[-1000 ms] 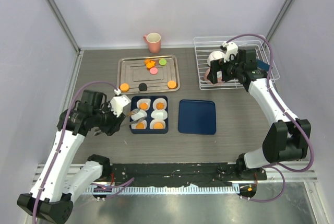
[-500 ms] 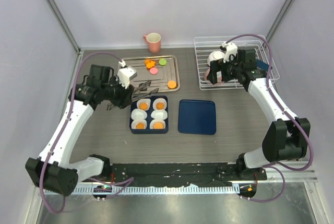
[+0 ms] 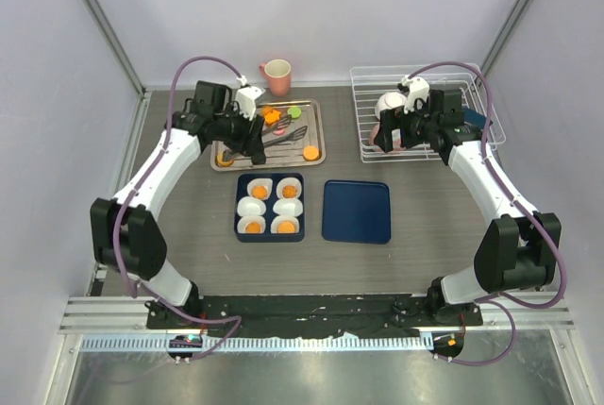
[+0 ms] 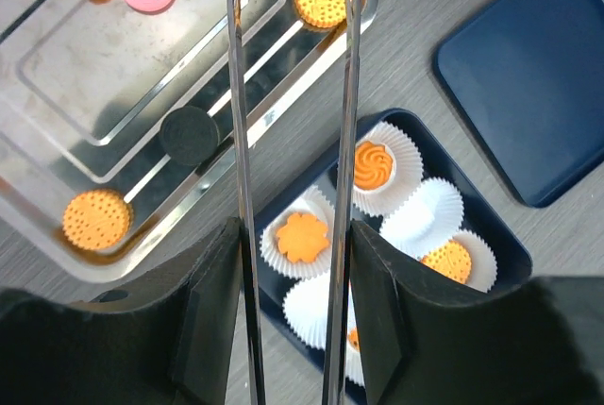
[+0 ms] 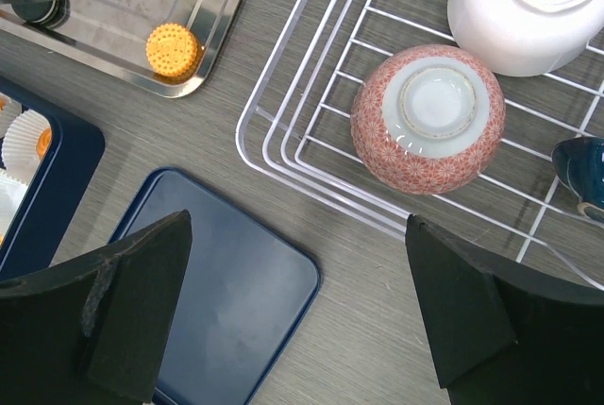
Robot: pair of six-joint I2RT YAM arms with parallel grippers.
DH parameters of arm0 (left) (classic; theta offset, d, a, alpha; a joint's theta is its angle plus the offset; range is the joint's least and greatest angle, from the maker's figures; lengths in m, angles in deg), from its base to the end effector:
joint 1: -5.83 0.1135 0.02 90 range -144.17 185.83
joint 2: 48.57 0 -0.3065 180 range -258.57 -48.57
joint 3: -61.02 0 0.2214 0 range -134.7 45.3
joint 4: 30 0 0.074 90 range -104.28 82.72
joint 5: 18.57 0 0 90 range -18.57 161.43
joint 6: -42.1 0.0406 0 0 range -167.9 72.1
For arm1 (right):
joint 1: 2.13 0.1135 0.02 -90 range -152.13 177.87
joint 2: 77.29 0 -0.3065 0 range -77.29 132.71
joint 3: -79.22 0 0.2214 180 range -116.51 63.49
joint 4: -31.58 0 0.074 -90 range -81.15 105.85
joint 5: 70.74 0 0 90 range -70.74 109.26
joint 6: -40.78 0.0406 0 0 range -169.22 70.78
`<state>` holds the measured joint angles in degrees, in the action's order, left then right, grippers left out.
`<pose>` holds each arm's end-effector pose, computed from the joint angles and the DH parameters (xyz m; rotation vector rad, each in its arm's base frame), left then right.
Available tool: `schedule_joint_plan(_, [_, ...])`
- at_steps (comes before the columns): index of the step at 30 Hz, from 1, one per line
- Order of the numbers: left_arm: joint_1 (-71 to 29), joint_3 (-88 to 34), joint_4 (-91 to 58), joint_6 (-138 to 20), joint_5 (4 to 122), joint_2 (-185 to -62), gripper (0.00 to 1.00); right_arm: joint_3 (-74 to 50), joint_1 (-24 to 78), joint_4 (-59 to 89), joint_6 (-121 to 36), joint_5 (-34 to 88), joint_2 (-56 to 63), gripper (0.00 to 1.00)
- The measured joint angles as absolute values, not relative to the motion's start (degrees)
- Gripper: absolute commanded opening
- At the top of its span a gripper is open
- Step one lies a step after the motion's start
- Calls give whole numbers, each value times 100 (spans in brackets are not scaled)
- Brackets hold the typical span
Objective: Pack the cookies
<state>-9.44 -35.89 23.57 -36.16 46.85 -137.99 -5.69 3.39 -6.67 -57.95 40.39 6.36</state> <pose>0.2978 -0.0988 0.3689 0.7454 2.2245 -0.5379 0.2940 0.0431 0.3557 -0.4720 2.1399 0.3763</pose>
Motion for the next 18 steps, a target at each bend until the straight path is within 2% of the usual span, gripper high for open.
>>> schedule_joint_plan(7, [-1045,-3654,1959,-3856,4670,-14569,51,-569,339,-667,-5795,4039,636,100])
schedule_joint_plan(18, [-1200,-3805,1638,-4029,4587,-15008,51,-569,339,-669,-5795,4039,634,100])
